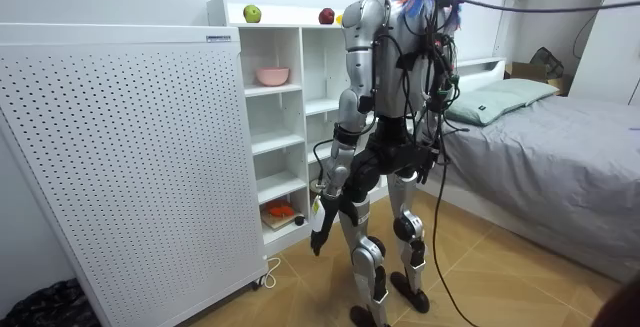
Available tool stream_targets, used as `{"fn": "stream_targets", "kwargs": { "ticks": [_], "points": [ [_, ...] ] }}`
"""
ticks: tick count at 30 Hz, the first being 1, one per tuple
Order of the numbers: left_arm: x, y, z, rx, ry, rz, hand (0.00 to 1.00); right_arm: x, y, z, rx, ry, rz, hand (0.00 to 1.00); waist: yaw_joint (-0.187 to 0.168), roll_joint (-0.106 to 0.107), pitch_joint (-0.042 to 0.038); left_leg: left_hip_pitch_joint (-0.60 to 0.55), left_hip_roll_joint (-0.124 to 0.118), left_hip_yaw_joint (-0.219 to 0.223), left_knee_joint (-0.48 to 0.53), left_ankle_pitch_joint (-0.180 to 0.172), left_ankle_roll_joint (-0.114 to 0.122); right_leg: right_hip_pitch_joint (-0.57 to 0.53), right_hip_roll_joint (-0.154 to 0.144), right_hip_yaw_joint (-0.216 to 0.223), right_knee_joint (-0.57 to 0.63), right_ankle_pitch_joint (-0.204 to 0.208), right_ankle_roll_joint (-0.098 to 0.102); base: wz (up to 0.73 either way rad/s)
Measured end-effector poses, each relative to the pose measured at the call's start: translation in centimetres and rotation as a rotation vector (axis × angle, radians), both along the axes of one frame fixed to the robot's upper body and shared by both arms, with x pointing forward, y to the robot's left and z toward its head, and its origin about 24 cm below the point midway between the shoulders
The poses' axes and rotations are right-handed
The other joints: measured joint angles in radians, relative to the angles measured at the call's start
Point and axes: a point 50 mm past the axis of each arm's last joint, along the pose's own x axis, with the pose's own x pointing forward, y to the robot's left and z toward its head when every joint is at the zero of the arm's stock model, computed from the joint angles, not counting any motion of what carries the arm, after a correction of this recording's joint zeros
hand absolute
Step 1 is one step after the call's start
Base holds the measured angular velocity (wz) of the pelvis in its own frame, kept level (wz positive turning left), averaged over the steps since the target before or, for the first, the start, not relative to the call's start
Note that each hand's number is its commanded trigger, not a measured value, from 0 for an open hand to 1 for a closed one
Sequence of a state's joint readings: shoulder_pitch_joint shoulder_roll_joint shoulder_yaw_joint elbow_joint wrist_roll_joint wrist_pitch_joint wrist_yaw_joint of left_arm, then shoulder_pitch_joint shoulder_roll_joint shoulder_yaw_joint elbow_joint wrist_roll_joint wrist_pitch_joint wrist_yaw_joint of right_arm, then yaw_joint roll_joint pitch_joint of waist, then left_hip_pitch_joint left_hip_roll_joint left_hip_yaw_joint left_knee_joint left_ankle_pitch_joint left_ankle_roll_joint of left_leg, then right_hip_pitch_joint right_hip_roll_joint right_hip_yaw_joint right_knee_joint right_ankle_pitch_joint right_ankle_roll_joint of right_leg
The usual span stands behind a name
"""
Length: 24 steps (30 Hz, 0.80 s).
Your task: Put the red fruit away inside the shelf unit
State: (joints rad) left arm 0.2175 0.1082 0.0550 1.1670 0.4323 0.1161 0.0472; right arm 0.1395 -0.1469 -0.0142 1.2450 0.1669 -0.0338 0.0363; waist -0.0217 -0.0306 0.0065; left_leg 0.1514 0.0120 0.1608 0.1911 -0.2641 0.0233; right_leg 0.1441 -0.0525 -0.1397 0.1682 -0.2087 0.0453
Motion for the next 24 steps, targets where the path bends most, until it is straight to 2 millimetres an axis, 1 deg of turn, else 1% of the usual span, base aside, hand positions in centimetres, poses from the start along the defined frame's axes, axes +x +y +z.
{"fn": "stream_targets", "kwargs": {
  "ticks": [1, 2, 3, 4, 6, 7, 8, 10, 13, 15, 16, 17, 18, 19, 20, 21, 22, 23, 24],
  "points": [
    [-0.1, 0.0, 0.0, -0.003, 0.001, 0.000, 0.00, 0.0, 0.0, 0.0, 0.000, 0.000, 0.000, 0.00, -0.001, 0.001, -0.0009, 0.000, 0.000, 0.000, 0.000, 0.000, 0.000, 0.000, 0.000, 0.000, 0.000, 0.000, 0.000, 0.00],
    [0.0, 0.0, 0.0, -0.007, -0.002, -0.001, 0.00, 0.0, 0.1, 0.0, 0.001, 0.000, 0.000, 0.00, -0.001, -0.002, 0.0003, 0.001, 0.000, 0.000, 0.002, 0.000, 0.000, 0.001, 0.000, 0.000, 0.000, 0.000, 0.000, 0.00],
    [0.0, 0.0, 0.0, -0.010, -0.002, -0.002, 0.00, 0.0, 0.1, 0.0, 0.002, 0.000, 0.000, 0.00, -0.001, 0.002, -0.0022, 0.000, 0.000, 0.000, 0.004, 0.000, 0.000, 0.001, 0.000, 0.000, 0.000, 0.000, 0.000, 0.00],
    [0.0, 0.0, 0.0, -0.012, -0.002, -0.003, 0.00, 0.0, 0.1, 0.0, 0.002, 0.000, -0.002, 0.00, -0.001, -0.007, 0.0025, 0.001, 0.000, 0.000, 0.004, 0.000, 0.000, 0.002, 0.000, 0.001, 0.000, 0.000, 0.000, 0.00],
    [0.0, 0.0, 0.0, -0.013, -0.002, -0.005, 0.00, -0.1, 0.1, 0.0, 0.002, -0.001, -0.006, 0.00, -0.001, -0.001, -0.0001, 0.000, 0.001, 0.000, 0.005, 0.000, 0.000, 0.002, 0.000, 0.001, 0.001, 0.001, -0.001, 0.00],
    [0.2, -0.1, 0.0, -0.014, -0.006, -0.007, 0.00, -0.1, 0.1, 0.0, 0.001, -0.001, -0.008, 0.00, -0.001, -0.004, 0.0021, 0.000, 0.002, 0.000, 0.005, 0.000, 0.000, 0.002, 0.001, 0.001, 0.001, 0.001, -0.002, 0.00],
    [0.3, 0.0, 0.0, -0.015, -0.009, -0.008, 0.00, 0.0, 0.1, 0.0, 0.000, -0.002, -0.008, 0.00, -0.001, -0.003, 0.0018, 0.000, 0.009, 0.000, 0.005, -0.001, -0.001, 0.002, 0.002, 0.001, 0.001, 0.002, -0.003, 0.00],
    [0.3, -0.1, 0.0, -0.016, -0.011, -0.007, 0.00, 0.1, 0.1, 0.0, -0.005, -0.006, -0.003, 0.00, 0.000, -0.003, 0.0024, -0.001, 0.010, 0.000, 0.006, -0.001, -0.002, 0.002, 0.003, 0.001, 0.002, 0.002, -0.003, 0.00],
    [0.5, -0.1, 0.0, -0.016, -0.016, -0.010, 0.00, 0.5, 0.1, 0.1, -0.021, -0.021, 0.001, 0.00, 0.000, -0.001, 0.0016, -0.002, 0.008, -0.001, 0.006, -0.001, -0.003, 0.000, 0.005, 0.001, 0.002, 0.002, -0.003, 0.00],
    [0.5, -0.1, 0.0, -0.016, -0.019, -0.017, 0.00, 1.1, 0.0, 0.2, -0.036, -0.044, 0.015, 0.00, 0.001, 0.003, 0.0004, -0.003, 0.008, -0.001, 0.006, -0.001, -0.004, 0.000, 0.006, 0.002, 0.002, 0.002, -0.003, 0.00],
    [0.6, -0.2, 0.0, -0.017, -0.026, -0.024, 0.00, 2.0, 0.0, 0.4, -0.049, -0.075, 0.035, 0.00, 0.000, 0.002, -0.0043, -0.005, 0.008, 0.000, 0.006, -0.001, -0.004, -0.001, 0.006, 0.002, 0.002, 0.002, -0.003, 0.00],
    [0.9, -0.2, 0.0, -0.018, -0.037, -0.043, 0.00, 3.3, 0.1, 0.7, -0.065, -0.126, 0.077, 0.00, 0.000, 0.002, -0.0046, -0.006, 0.007, 0.000, 0.007, -0.001, -0.004, 0.000, 0.006, 0.002, 0.003, 0.002, -0.003, 0.00],
    [1.1, -0.2, 0.0, -0.018, -0.041, -0.047, 0.00, 4.1, 0.1, 1.0, -0.074, -0.157, 0.097, 0.00, 0.000, 0.002, -0.0034, -0.006, 0.006, 0.000, 0.008, -0.001, -0.004, 0.000, 0.006, 0.002, 0.003, 0.002, -0.004, 0.00],
    [1.2, -0.1, 0.0, -0.017, -0.043, -0.051, 0.00, 5.7, 0.2, 1.6, -0.093, -0.226, 0.131, 0.00, 0.001, -0.003, 0.0012, -0.004, 0.006, 0.001, 0.008, -0.001, -0.004, -0.002, 0.006, 0.002, 0.002, 0.002, -0.004, 0.00],
    [1.2, 0.0, 0.1, -0.016, -0.046, -0.051, 0.00, 7.7, 0.4, 2.6, -0.118, -0.316, 0.160, 0.00, 0.002, -0.003, 0.0021, -0.005, 0.007, 0.001, 0.009, -0.001, -0.004, -0.003, 0.005, 0.003, 0.003, 0.002, -0.004, 0.00],
    [1.3, 0.0, 0.1, -0.015, -0.050, -0.052, 0.00, 8.9, 0.6, 3.3, -0.129, -0.373, 0.174, 0.00, 0.001, 0.001, 0.0026, -0.006, 0.007, 0.001, 0.011, -0.001, -0.004, -0.003, 0.005, 0.002, 0.002, 0.003, -0.005, 0.00],
    [1.6, 0.2, 0.1, -0.010, -0.061, -0.058, 0.00, 11.0, 1.1, 4.7, -0.146, -0.483, 0.198, 0.00, -0.001, -0.002, 0.0064, -0.008, 0.007, 0.000, 0.013, -0.001, -0.005, -0.003, 0.006, -0.001, 0.002, 0.004, -0.006, 0.04],
    [2.0, 0.3, 0.2, -0.003, -0.072, -0.070, 0.00, 12.8, 1.6, 6.2, -0.161, -0.587, 0.221, 0.00, 0.003, -0.003, 0.0065, -0.010, 0.008, -0.001, 0.014, 0.000, -0.005, -0.005, 0.006, -0.003, 0.002, 0.004, -0.006, 0.04],
    [2.1, 0.3, 0.2, 0.004, -0.078, -0.077, 0.00, 13.6, 2.0, 7.1, -0.169, -0.637, 0.237, 0.00, 0.004, -0.003, 0.0064, -0.011, 0.008, -0.001, 0.014, 0.000, -0.005, -0.005, 0.006, -0.003, 0.002, 0.004, -0.006, 0.03]
  ]
}}
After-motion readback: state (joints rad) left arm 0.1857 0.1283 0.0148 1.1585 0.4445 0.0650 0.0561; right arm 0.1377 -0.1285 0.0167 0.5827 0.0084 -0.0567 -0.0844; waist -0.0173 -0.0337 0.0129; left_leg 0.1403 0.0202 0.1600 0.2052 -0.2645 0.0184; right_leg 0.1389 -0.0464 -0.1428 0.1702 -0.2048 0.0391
